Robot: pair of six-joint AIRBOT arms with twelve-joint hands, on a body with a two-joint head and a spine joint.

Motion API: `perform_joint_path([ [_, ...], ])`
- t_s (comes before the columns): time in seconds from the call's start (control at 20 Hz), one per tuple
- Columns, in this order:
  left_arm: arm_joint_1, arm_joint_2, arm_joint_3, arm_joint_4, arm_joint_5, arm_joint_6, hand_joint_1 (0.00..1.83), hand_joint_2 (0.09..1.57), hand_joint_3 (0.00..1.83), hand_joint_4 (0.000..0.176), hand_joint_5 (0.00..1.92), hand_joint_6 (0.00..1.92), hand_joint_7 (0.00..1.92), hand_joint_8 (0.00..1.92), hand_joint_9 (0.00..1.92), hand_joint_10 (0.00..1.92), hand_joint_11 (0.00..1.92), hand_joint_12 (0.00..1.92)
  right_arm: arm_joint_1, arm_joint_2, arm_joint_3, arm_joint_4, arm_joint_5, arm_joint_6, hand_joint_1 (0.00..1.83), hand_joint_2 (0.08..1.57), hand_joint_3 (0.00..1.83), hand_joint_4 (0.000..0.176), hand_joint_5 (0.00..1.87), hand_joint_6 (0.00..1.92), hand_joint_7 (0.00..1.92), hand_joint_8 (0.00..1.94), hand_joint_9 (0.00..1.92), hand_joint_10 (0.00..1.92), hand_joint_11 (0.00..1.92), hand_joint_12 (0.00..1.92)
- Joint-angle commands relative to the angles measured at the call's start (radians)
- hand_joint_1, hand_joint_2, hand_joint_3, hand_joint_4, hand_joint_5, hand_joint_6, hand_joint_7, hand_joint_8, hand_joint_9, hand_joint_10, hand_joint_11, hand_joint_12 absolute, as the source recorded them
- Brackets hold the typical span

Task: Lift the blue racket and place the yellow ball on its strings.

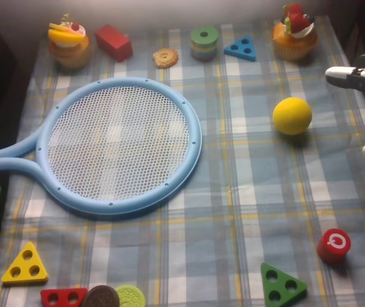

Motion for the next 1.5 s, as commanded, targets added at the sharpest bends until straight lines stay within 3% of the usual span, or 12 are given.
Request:
perform_joint_path([
  [0.0,0.001,-0.004,0.008,0.014,-0.064,0.005,0.80,0.97,0.01,0.010,0.82,1.03,0.79,1.03,0.68,0.97,0.22,1.35,0.017,-0.003,0.003,0.021,0.118,0.005,0.63,1.27,0.00,0.009,0.23,0.00,0.40,0.00,0.45,0.00,0.22,0.59],
  [0.1,0.003,-0.005,0.006,0.012,-0.073,0.005,0.70,0.99,0.00,0.083,0.70,1.80,0.70,1.83,0.63,1.84,0.50,1.89,0.017,-0.004,0.002,0.022,0.118,0.005,0.64,1.27,0.00,0.001,0.24,0.01,0.40,0.00,0.46,0.00,0.23,0.59],
  [0.15,0.005,-0.005,0.003,0.011,-0.077,0.005,0.68,1.00,0.00,0.139,0.71,1.90,0.74,1.90,0.76,1.91,0.78,1.91,0.017,-0.004,0.002,0.022,0.118,0.006,0.63,1.27,0.00,0.012,0.24,0.00,0.40,0.00,0.46,0.00,0.24,0.59],
  [0.25,0.012,-0.005,-0.011,0.013,-0.097,0.005,0.76,1.01,0.01,0.176,0.92,1.92,0.95,1.92,1.18,1.92,1.31,1.92,0.017,-0.004,0.002,0.022,0.118,0.008,0.65,1.27,0.00,0.000,0.25,0.01,0.39,0.00,0.45,0.00,0.21,0.58],
  [0.5,0.012,0.007,-0.048,0.049,-0.117,-0.005,0.70,1.20,0.01,0.176,1.00,1.92,1.11,1.92,1.32,1.92,1.39,1.92,0.014,-0.004,0.002,0.023,0.118,0.011,0.64,1.27,0.00,0.000,0.26,0.01,0.39,0.00,0.45,0.00,0.21,0.57],
  [0.55,0.016,0.016,-0.060,0.071,-0.120,-0.033,0.94,1.27,0.01,0.176,1.03,1.92,1.15,1.92,1.29,1.92,1.09,1.92,0.014,-0.004,0.002,0.023,0.118,0.011,0.61,1.28,0.00,0.000,0.26,0.00,0.38,0.00,0.44,0.00,0.20,0.56],
  [0.65,0.035,0.042,-0.087,0.137,-0.139,-0.151,0.92,1.36,0.01,0.176,0.96,1.92,1.14,1.92,1.25,1.92,0.87,1.92,0.014,-0.004,0.002,0.024,0.118,0.012,0.60,1.29,0.00,0.001,0.24,0.00,0.38,0.00,0.43,0.00,0.19,0.54],
  [0.8,0.072,0.099,-0.153,0.251,-0.210,-0.330,0.90,1.40,0.00,0.176,1.06,1.92,1.30,1.92,1.48,1.92,1.36,1.92,0.013,-0.004,0.001,0.026,0.118,0.012,0.60,1.28,0.00,0.009,0.24,0.00,0.38,0.00,0.43,0.00,0.20,0.54],
  [0.85,0.080,0.113,-0.171,0.277,-0.232,-0.362,0.92,1.45,0.00,0.028,0.92,1.84,1.34,1.92,1.54,1.92,1.48,1.92,0.012,-0.004,0.001,0.027,0.118,0.012,0.59,1.28,0.00,0.013,0.23,0.00,0.38,0.00,0.43,0.00,0.21,0.54],
  [0.95,0.103,0.153,-0.233,0.358,-0.308,-0.444,1.09,1.39,0.00,0.163,0.96,1.92,1.31,1.92,1.52,1.92,1.55,1.92,0.011,-0.004,0.001,0.031,0.118,0.012,0.63,1.28,0.00,0.010,0.24,0.00,0.39,0.00,0.43,0.00,0.21,0.52],
  [1.15,0.119,0.202,-0.321,0.469,-0.415,-0.518,1.48,1.26,0.00,0.176,0.87,1.92,1.22,1.92,1.53,1.92,1.62,1.92,0.010,-0.005,0.002,0.035,0.119,0.012,0.60,1.28,0.00,0.013,0.24,0.00,0.38,0.00,0.44,0.00,0.23,0.52],
  [1.45,0.165,0.281,-0.458,0.602,-0.626,-0.636,1.51,1.23,0.00,0.173,1.10,1.92,1.37,1.92,1.63,1.92,1.63,1.92,0.052,-0.036,0.036,0.035,0.117,0.019,0.74,1.19,0.00,0.007,0.28,0.01,0.38,0.00,0.43,0.00,0.22,0.50],
])
